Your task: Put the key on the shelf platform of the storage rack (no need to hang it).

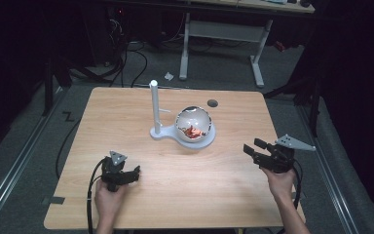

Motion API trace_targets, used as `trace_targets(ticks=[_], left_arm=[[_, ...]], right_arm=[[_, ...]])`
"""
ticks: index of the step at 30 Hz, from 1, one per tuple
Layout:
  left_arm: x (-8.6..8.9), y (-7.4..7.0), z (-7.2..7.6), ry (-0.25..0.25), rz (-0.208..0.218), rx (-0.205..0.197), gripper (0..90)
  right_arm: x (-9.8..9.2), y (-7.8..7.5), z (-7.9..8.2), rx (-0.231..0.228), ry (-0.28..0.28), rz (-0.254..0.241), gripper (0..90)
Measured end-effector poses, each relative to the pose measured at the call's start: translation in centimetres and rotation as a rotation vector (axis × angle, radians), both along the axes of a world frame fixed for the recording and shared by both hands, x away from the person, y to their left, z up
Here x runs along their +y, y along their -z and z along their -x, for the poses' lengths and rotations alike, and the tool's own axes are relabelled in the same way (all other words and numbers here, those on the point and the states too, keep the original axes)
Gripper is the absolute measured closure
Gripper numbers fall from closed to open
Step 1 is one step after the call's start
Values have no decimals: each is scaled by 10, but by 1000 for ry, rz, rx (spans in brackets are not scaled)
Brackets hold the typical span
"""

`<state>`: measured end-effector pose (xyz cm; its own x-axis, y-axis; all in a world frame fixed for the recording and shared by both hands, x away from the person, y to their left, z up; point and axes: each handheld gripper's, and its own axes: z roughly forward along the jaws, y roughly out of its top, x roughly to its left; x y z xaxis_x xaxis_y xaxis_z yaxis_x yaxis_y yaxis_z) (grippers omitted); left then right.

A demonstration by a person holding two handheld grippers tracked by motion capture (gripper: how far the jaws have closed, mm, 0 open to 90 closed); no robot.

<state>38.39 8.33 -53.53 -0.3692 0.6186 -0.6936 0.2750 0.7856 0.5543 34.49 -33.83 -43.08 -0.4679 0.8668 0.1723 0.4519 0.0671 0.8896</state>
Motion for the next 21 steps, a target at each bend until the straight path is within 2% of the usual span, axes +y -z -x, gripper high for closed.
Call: trace_targets(ticks=[5,9,15,16,21], left_arm=[[0,0,0,0,0,0,188],[0,0,0,0,1,0,188],[0,0,0,-1,1,0,188],[0,0,0,0,0,0,189],[0,0,0,1,-1,-1,189]], right_arm=[[4,5,-2,16,-6,-12,420],[7,8,-2,25,-17,11,424],[9,16,-3,41,-13,4,429],[10,19,-4,54,-13,10,431],[13,24,-4,59,-21,35,436]])
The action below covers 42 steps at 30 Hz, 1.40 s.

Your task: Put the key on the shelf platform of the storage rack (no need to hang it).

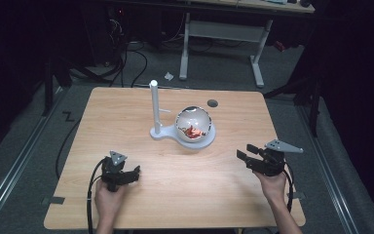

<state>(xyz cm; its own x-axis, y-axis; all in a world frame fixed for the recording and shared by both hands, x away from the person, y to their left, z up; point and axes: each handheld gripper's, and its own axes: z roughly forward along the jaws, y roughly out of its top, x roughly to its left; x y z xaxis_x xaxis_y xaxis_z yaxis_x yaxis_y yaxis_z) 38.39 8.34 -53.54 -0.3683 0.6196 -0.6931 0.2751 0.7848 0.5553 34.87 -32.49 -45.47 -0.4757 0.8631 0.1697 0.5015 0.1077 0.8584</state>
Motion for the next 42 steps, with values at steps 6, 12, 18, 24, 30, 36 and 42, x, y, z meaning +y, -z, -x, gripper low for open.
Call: trace_targets(ticks=[6,12,18,24,30,36,42], left_arm=[[0,0,0,-1,1,1,189],[0,0,0,-1,1,0,190],[0,0,0,-1,0,0,190],[0,0,0,-2,1,0,190],[0,0,0,-1,0,0,190],[0,0,0,-3,2,0,190],[0,0,0,-2,2,0,190]], right_arm=[[2,11,-1,26,-2,-20,439],[8,22,-3,34,-17,-8,436],[13,32,-6,55,-22,-1,436],[16,43,-11,72,-14,6,442],[21,51,-14,85,-5,28,452],[24,57,-16,106,-5,43,454],[30,65,-19,122,-7,87,453]])
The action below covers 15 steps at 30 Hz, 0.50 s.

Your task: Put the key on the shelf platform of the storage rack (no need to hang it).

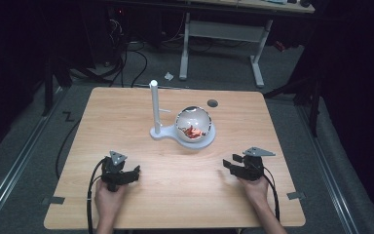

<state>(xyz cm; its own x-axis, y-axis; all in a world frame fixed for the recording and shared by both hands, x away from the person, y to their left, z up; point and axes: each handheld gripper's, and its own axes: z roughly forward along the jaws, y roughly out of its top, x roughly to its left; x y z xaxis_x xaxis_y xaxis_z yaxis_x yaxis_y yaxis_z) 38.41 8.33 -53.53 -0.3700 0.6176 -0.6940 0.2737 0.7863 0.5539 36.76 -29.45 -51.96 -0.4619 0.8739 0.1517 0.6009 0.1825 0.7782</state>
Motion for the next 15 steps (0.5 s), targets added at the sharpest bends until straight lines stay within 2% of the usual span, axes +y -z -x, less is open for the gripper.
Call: trace_targets(ticks=[5,11,15], left_arm=[[0,0,0,-1,0,0,190],[0,0,0,-2,1,0,190],[0,0,0,-1,0,0,190]], right_arm=[[2,4,-1,6,3,15,451],[4,10,-2,17,5,73,443],[6,10,-3,28,12,90,429]])
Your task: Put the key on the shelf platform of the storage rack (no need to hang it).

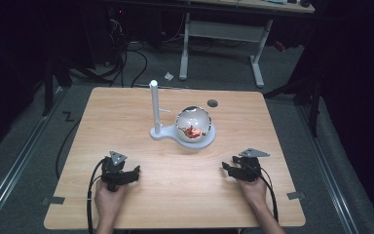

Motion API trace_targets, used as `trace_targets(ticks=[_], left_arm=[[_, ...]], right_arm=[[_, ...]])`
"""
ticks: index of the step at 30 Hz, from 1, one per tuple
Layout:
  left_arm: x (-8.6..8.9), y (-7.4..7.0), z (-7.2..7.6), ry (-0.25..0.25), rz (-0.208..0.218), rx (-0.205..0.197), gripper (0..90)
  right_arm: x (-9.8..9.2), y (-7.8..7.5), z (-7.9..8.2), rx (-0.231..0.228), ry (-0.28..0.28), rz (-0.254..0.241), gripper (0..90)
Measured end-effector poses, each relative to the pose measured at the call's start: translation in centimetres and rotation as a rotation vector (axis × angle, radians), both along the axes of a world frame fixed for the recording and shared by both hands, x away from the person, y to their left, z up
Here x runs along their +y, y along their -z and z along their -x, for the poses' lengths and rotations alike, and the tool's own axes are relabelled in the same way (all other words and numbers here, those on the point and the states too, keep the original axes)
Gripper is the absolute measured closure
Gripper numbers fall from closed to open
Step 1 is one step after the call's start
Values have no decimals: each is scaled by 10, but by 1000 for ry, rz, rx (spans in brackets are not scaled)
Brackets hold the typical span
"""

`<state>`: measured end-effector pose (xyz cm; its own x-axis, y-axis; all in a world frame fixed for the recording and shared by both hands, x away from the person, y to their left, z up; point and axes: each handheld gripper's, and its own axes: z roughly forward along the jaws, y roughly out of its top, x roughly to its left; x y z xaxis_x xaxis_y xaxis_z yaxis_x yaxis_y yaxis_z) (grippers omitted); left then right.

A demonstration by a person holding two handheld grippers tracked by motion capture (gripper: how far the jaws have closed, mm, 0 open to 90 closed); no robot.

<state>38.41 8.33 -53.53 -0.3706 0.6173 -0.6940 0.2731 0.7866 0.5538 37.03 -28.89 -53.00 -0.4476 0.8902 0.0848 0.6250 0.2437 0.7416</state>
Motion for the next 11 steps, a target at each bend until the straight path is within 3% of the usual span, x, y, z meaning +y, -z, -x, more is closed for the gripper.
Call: trace_targets(ticks=[4,11], left_arm=[[0,0,0,1,-2,-1,190],[0,0,0,1,-1,0,190]], right_arm=[[9,1,2,-30,-25,110,409],[9,1,2,-26,-24,106,402]])
